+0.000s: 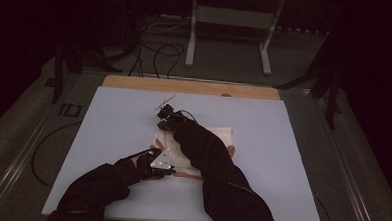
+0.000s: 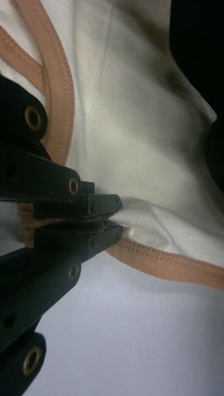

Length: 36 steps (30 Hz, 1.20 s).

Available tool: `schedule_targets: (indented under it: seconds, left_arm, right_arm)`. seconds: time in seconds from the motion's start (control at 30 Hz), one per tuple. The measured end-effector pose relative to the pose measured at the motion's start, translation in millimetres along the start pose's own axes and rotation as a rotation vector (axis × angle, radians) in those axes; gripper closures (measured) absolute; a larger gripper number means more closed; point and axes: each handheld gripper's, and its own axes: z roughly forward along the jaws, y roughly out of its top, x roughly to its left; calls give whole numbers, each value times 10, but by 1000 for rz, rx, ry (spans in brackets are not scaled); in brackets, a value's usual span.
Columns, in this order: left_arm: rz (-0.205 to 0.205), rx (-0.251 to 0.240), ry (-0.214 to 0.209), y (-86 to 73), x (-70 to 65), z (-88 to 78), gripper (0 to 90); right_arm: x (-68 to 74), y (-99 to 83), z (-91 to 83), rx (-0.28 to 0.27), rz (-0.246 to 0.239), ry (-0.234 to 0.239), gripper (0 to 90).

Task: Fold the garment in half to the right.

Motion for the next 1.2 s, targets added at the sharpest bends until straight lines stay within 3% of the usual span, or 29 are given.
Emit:
schedule_targets:
  seconds: [0.43,1.2]
  left_arm:
    - [17,-28,3,72,-13,-81,865]
    - [97,8,24,215,-19,-135,864]
  right_arm:
    - [-8,5,-176,-41,-15,23,879]
    - [-79,-24,-565,-107,-13,16,878]
